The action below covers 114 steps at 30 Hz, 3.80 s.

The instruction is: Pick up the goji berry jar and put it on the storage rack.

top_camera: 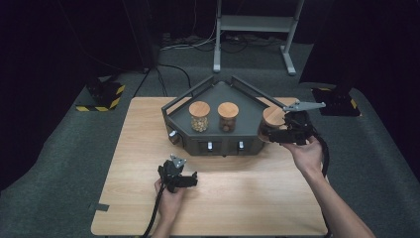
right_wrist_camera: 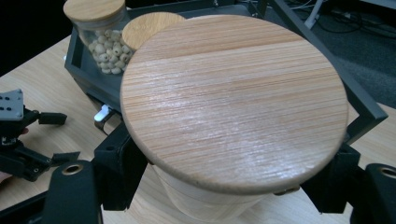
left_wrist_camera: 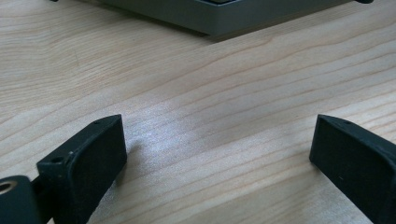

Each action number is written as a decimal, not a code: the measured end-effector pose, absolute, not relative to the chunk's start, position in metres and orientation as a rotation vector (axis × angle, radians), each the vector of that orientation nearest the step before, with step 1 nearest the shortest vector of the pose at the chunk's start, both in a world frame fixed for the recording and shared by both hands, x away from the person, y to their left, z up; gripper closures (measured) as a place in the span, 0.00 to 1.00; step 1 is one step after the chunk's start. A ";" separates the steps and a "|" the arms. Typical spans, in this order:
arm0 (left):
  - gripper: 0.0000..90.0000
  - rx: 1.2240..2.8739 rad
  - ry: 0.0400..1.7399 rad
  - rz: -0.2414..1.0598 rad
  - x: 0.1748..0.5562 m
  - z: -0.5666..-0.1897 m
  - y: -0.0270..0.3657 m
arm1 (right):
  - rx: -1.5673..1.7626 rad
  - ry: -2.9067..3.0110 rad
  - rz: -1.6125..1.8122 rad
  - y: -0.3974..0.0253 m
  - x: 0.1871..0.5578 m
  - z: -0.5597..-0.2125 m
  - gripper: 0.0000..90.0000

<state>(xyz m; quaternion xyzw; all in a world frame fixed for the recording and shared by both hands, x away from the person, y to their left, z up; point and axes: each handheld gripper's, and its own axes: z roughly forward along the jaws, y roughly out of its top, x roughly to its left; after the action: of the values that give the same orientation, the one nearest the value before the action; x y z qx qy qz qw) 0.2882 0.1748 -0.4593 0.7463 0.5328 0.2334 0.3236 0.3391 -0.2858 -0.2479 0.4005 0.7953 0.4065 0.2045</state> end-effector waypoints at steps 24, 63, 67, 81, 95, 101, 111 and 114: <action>0.04 1.954 1.401 0.612 0.288 -0.459 0.175 | 1.205 2.188 1.049 -0.239 0.390 -0.248 0.29; 0.04 1.953 1.401 0.615 0.288 -0.460 0.174 | 1.296 2.106 0.978 -0.208 0.416 -0.305 0.28; 0.04 1.953 1.400 0.616 0.288 -0.460 0.175 | 1.294 2.102 0.985 -0.209 0.415 -0.307 0.28; 0.04 1.952 1.401 0.615 0.288 -0.460 0.175 | 1.302 2.105 0.997 -0.212 0.416 -0.307 0.28; 0.04 1.952 1.400 0.615 0.288 -0.460 0.175 | 1.364 2.115 1.080 -0.229 0.422 -0.302 0.11; 0.04 1.952 1.400 0.614 0.288 -0.460 0.175 | 1.350 2.120 1.118 -0.241 0.419 -0.297 0.08; 0.04 1.952 1.402 0.615 0.288 -0.460 0.174 | 1.291 2.136 1.170 -0.247 0.413 -0.293 0.07; 0.04 1.951 1.402 0.613 0.288 -0.460 0.174 | 1.282 2.138 1.171 -0.247 0.412 -0.292 0.07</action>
<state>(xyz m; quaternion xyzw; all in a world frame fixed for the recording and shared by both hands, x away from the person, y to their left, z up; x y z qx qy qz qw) 0.2877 0.1745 -0.4598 0.7440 0.5348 0.2340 0.3250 0.4117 -0.2467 -0.2918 0.4566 0.7618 0.4172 0.1925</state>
